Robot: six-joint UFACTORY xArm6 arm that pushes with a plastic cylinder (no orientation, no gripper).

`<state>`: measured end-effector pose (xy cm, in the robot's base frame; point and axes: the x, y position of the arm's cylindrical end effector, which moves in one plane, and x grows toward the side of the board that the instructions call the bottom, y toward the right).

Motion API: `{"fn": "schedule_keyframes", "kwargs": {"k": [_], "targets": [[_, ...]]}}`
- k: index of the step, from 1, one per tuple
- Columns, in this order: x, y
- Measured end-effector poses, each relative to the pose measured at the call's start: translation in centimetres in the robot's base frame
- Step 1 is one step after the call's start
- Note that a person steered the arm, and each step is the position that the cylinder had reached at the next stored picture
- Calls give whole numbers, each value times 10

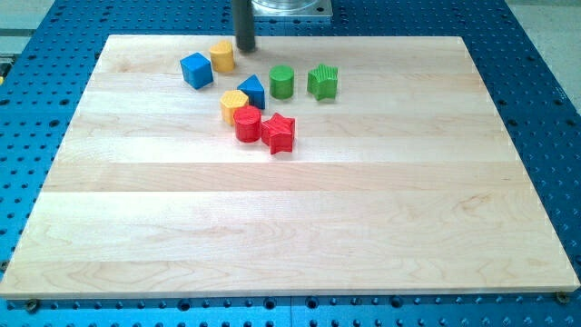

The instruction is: Push the blue cube into the red circle

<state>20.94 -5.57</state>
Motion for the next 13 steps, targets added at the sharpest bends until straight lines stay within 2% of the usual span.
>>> {"fn": "schedule_keyframes", "kwargs": {"k": [1,2,3,4,5,6,7,8,9,10,11,12,13], "targets": [[36,-41],[93,-104],[121,-116],[94,-97],[99,-117],[136,-117],[138,-91],[121,-87],[114,-111],[68,-110],[45,-139],[120,-178],[211,-171]]}}
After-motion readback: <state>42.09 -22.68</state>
